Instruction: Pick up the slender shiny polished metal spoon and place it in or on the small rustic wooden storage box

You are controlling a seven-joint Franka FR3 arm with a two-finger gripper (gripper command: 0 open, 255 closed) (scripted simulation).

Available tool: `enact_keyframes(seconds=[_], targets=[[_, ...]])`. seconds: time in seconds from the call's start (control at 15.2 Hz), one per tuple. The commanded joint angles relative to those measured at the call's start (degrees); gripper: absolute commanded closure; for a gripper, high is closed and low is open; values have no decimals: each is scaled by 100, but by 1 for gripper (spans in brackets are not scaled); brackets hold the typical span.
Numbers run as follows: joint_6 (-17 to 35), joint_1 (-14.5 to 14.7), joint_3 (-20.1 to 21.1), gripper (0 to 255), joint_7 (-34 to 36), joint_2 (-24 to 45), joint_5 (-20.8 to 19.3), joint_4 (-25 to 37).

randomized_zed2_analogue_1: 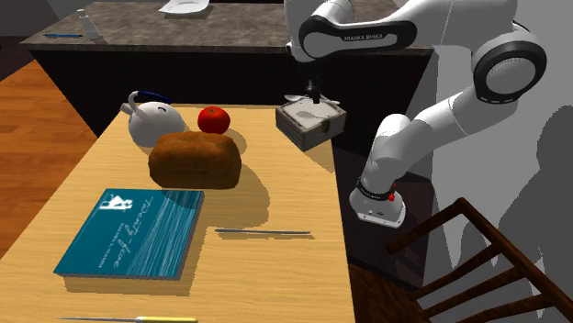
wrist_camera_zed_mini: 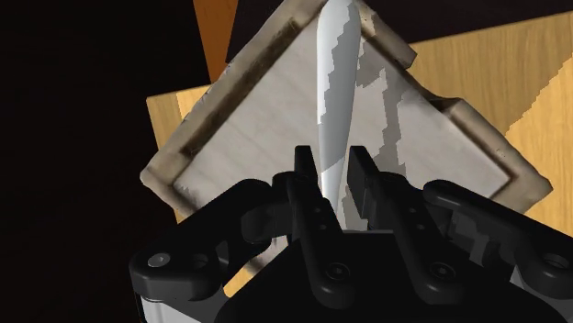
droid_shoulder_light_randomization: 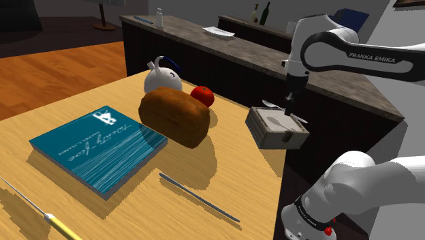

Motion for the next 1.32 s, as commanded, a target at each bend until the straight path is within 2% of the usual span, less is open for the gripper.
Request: enact_keyframes(seconds=[0.0,0.26,0.79,0.86,1.19,1.25], targets=[[162,-6,-24,255,19,-4,-19,-163],[445,-12,-56,255,67,2,-46,-444],[444,-12,-56,255,67,1,-46,-444],[444,-12,-56,0,67,1,-46,-444],[444,-12,-56,0,67,1,-46,-444],[272,7,-18,0,60,42,-9,-234]])
